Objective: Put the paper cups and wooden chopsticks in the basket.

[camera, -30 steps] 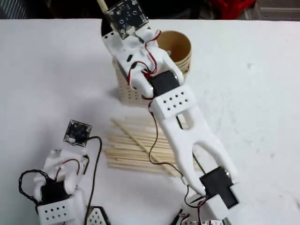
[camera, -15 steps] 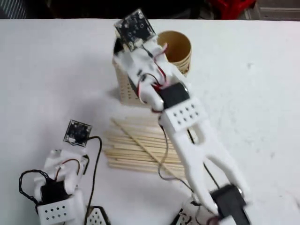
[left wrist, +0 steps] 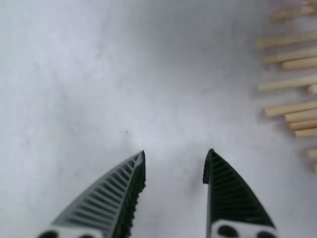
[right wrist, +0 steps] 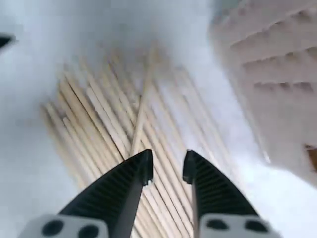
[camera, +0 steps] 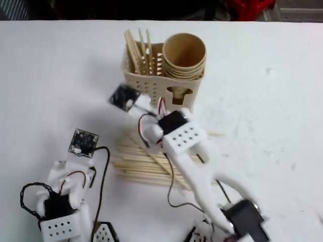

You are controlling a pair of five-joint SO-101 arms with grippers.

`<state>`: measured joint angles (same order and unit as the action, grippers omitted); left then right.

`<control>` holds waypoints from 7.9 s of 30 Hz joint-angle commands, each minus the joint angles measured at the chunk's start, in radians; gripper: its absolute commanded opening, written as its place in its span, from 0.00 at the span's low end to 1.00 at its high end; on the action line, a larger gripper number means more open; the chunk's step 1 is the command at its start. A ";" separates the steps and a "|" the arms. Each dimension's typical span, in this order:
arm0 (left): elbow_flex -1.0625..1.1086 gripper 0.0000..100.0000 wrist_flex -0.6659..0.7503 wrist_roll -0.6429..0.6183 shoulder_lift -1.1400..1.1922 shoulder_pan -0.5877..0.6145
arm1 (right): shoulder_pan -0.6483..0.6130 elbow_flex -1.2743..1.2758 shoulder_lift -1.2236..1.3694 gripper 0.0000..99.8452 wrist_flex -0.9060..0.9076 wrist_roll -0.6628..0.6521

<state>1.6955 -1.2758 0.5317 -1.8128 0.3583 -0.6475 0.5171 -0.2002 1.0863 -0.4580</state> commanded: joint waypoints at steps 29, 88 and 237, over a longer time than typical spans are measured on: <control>-0.002 0.20 -0.008 0.009 -0.005 0.012 | -0.110 0.084 0.137 0.12 -0.183 -0.051; -0.002 0.20 -0.008 0.009 -0.005 0.012 | 0.073 -1.105 0.209 0.02 -0.292 0.233; -0.002 0.20 -0.008 0.009 -0.005 0.012 | 0.117 -0.795 0.139 0.13 -0.568 0.114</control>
<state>1.6955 -1.2774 0.5317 -1.8128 0.3583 -0.5416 -0.2286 -0.0453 0.4895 -0.3368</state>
